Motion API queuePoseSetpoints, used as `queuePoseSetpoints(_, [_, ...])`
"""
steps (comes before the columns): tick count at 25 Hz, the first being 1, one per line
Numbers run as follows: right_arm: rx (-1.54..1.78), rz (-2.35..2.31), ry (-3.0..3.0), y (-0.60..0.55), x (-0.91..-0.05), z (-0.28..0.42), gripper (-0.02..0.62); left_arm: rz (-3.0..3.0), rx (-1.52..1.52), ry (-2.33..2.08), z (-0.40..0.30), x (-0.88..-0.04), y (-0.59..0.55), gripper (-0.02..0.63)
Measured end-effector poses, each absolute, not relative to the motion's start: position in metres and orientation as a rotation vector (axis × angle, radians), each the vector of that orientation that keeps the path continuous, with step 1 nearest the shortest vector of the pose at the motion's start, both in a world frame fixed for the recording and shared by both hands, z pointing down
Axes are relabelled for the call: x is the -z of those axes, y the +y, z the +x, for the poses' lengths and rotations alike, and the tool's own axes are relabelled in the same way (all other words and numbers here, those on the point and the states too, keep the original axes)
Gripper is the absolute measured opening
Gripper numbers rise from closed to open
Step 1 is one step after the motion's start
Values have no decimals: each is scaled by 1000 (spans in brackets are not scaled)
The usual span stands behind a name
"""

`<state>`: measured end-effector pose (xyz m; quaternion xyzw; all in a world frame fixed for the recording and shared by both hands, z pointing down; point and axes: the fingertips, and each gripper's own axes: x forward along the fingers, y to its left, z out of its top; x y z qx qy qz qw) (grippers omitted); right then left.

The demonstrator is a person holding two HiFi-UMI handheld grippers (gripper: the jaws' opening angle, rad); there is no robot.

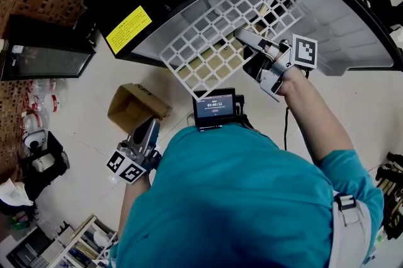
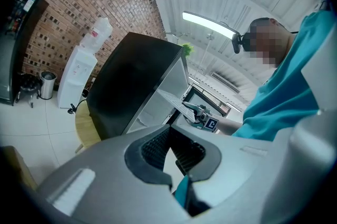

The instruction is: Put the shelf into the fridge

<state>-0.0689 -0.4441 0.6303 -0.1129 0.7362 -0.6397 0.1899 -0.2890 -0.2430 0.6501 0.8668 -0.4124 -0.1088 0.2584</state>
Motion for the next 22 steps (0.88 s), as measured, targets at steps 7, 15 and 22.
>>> queuePoseSetpoints(7, [1783,-302,2040,-444,-619,-69,28,2349,305,-1120,-290,-649,-243,-3])
queuePoseSetpoints(15, [1765,-394,1995,-445,-618,-68,28,2354,308,-1120,-288,-645,-243,-2])
queuePoseSetpoints(22, [1708,-501,1851,-443,-623,-60,26,2349,311,-1127,-290,-644,-243,-2])
